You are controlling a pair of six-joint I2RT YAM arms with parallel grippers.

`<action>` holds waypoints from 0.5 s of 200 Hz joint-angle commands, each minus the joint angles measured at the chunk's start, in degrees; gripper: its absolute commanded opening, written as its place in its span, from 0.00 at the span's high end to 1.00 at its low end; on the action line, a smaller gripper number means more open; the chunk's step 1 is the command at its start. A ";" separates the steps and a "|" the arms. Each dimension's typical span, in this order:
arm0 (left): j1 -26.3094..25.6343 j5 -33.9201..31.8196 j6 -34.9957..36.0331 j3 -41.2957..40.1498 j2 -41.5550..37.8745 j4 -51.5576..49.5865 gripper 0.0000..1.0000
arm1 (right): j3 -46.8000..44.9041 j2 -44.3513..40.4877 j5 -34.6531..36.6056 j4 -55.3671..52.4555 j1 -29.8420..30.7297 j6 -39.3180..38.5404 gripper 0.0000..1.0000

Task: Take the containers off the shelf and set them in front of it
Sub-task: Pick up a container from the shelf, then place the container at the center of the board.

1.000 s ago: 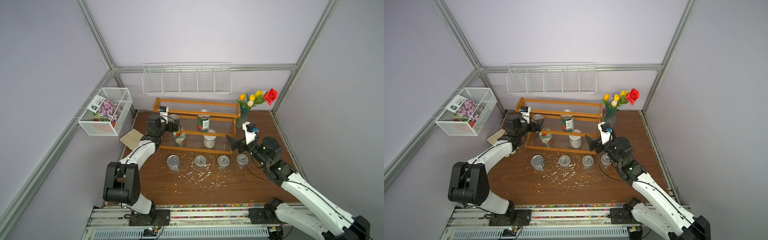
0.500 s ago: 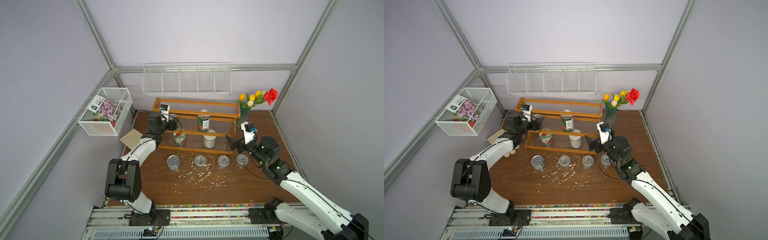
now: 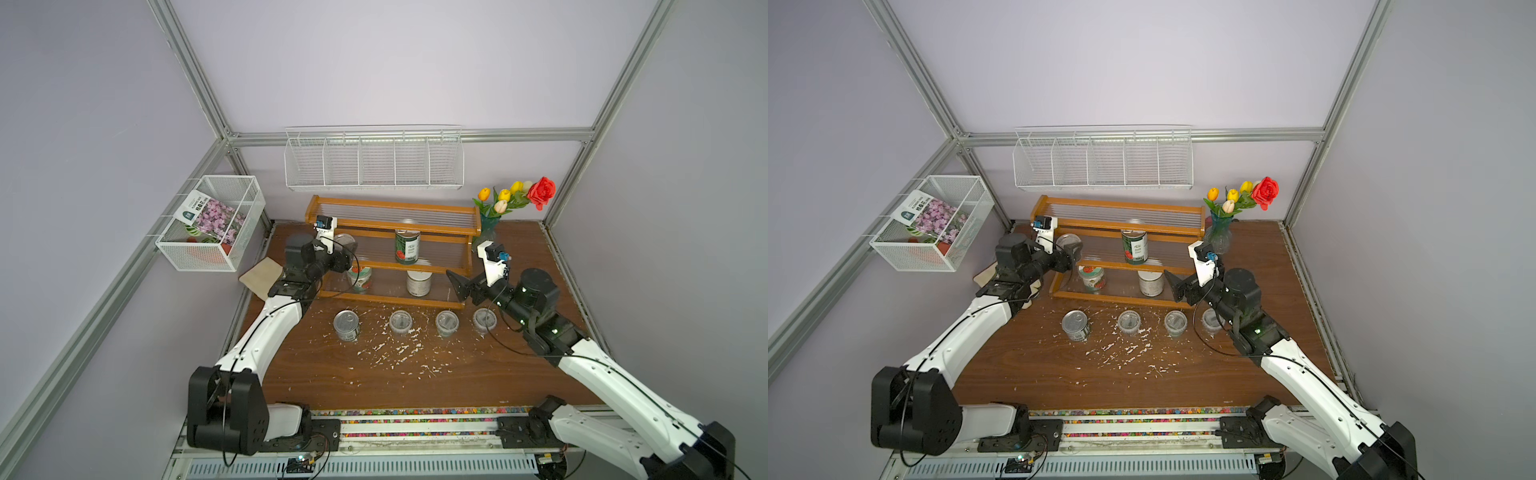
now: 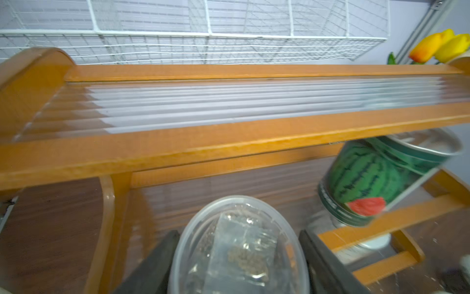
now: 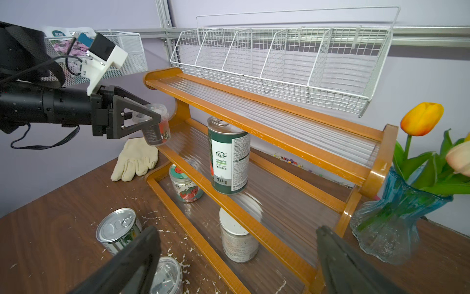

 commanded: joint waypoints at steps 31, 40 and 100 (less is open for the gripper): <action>-11.05 -5.91 -4.66 -6.83 -14.19 -9.82 0.29 | 0.90 0.99 -8.69 2.75 0.31 1.36 0.02; -14.52 -9.03 -6.56 -8.53 -16.82 -11.39 0.30 | 0.68 0.87 -9.45 2.58 0.28 1.49 0.02; -39.34 -31.47 -24.52 -19.28 -29.53 -22.37 0.31 | -0.62 -0.53 -12.59 -3.18 0.28 -1.22 0.02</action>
